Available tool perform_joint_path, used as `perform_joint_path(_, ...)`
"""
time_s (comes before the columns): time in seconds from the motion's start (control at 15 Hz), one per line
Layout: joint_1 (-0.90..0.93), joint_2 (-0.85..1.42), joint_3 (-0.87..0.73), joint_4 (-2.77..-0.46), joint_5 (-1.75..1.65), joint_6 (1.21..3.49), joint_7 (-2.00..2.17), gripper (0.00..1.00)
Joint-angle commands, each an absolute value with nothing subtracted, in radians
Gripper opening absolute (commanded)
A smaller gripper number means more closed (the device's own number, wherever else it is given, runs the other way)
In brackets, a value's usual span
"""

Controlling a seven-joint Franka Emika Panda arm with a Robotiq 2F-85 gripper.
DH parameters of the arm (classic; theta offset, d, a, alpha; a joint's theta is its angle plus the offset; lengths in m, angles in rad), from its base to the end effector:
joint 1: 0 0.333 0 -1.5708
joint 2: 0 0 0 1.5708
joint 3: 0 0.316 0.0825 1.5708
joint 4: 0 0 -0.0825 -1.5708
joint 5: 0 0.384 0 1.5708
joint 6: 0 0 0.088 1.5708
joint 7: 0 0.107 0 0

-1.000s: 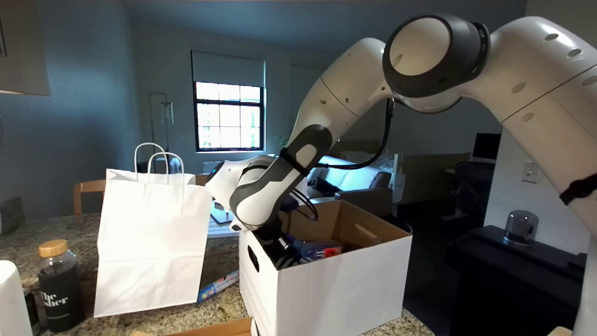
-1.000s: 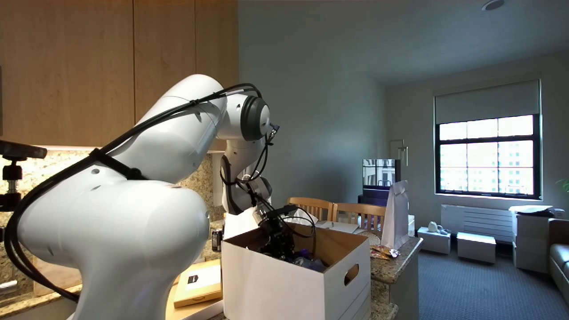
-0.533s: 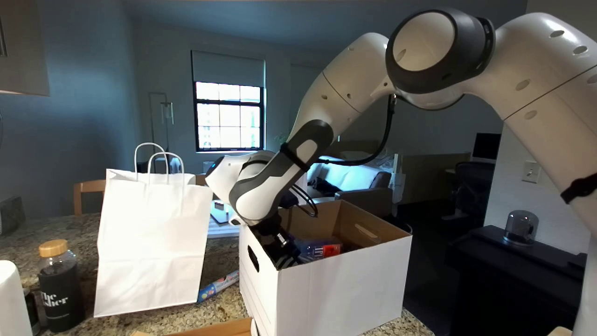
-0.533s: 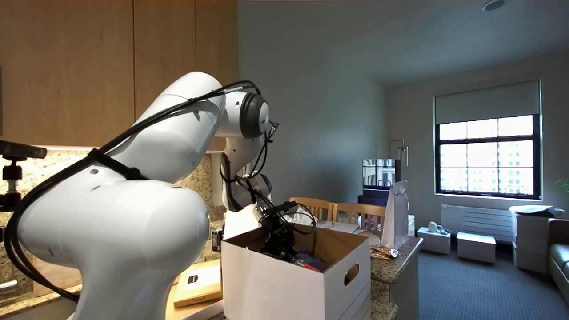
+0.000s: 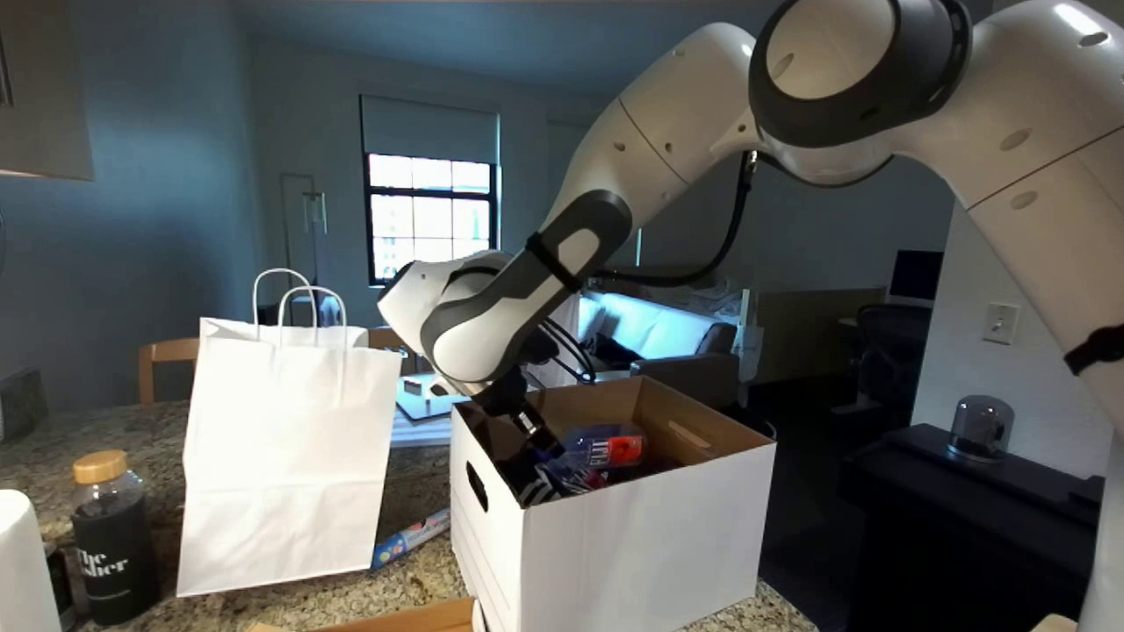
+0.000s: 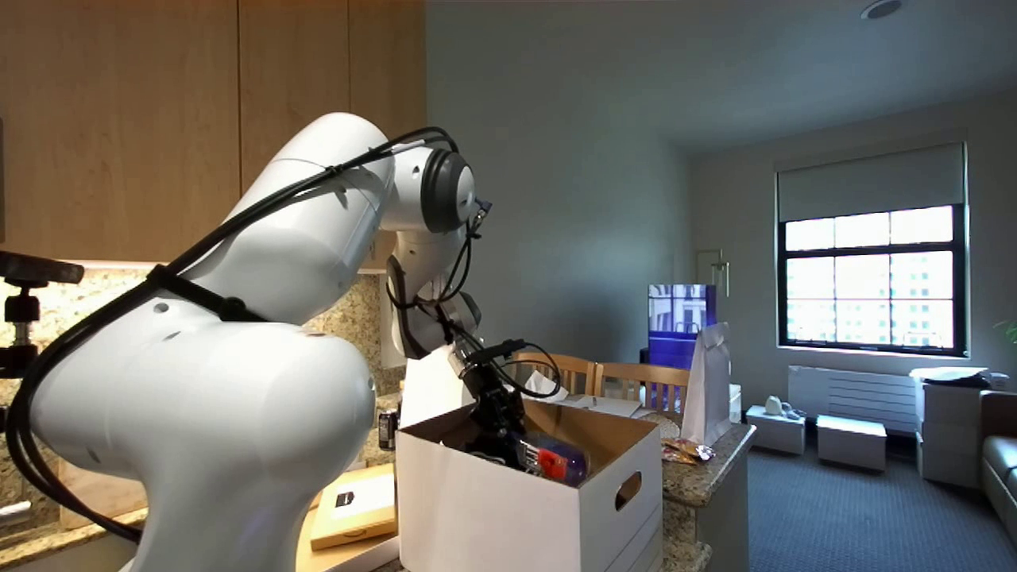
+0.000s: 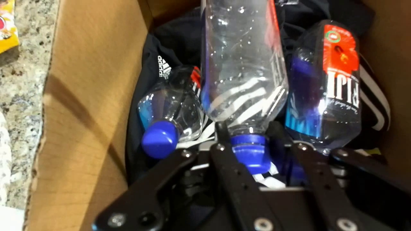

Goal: Remove three bottles from the box

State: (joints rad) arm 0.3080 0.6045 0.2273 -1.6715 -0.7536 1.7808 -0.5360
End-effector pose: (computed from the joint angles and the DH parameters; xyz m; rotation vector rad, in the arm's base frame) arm 0.5823 0.2607 0.2427 1.9315 1.6369 -0.5855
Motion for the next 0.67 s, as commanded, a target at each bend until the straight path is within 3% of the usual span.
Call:
perform_joint_path(0.0, 0.324, 0.544, 0.237, -1.696, -0.720, 1.695, -0.486, 0.13)
perform_joint_path(0.6, 0.379, 0.464, 0.253, -1.571, -0.541, 1.451, -0.274, 0.13)
